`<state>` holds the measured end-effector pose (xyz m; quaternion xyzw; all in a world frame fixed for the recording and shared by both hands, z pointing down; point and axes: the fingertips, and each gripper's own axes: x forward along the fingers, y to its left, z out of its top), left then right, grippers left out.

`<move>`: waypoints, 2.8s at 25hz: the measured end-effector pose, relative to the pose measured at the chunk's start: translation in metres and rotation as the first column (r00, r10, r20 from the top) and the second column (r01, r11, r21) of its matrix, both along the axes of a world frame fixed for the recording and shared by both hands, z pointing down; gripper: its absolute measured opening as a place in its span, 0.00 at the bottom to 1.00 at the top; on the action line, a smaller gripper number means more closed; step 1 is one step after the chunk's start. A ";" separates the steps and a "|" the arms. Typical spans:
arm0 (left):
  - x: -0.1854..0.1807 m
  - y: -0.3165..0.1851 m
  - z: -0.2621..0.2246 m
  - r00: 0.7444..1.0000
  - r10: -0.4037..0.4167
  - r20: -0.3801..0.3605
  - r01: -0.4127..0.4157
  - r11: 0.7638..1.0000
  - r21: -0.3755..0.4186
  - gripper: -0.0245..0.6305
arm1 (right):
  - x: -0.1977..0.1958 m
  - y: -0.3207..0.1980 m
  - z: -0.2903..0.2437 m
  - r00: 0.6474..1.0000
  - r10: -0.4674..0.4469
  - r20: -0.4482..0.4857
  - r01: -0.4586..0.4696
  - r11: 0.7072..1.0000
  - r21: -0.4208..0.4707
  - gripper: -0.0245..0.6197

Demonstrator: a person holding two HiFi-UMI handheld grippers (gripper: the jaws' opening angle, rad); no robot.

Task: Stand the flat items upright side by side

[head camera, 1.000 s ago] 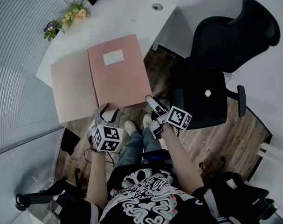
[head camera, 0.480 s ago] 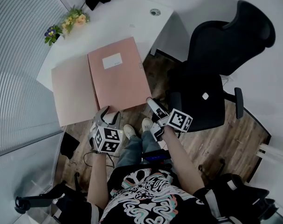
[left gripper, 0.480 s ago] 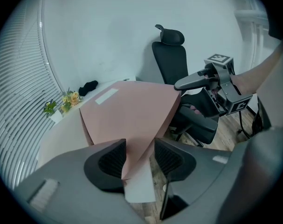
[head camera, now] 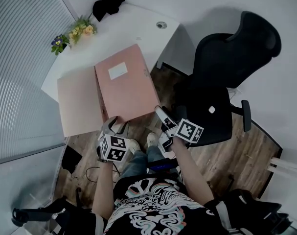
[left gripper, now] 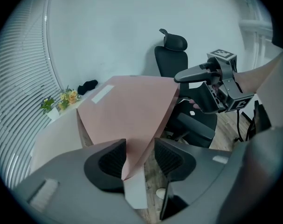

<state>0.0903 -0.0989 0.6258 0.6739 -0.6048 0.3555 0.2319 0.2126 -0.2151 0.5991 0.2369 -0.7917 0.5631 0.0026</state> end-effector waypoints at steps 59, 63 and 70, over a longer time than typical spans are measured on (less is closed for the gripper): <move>0.005 -0.037 -0.076 0.989 -0.009 -0.146 0.040 0.977 0.208 0.33 | -0.065 0.034 -0.134 0.976 -0.218 -0.027 0.212 0.905 0.368 0.26; 0.003 -0.037 -0.078 0.989 -0.017 -0.150 0.048 0.977 0.207 0.33 | -0.073 0.038 -0.144 0.970 -0.242 -0.006 0.226 0.896 0.383 0.26; 0.009 -0.035 -0.076 0.989 -0.010 -0.150 0.040 0.979 0.198 0.33 | -0.086 0.049 -0.153 0.958 -0.285 -0.018 0.265 0.865 0.427 0.26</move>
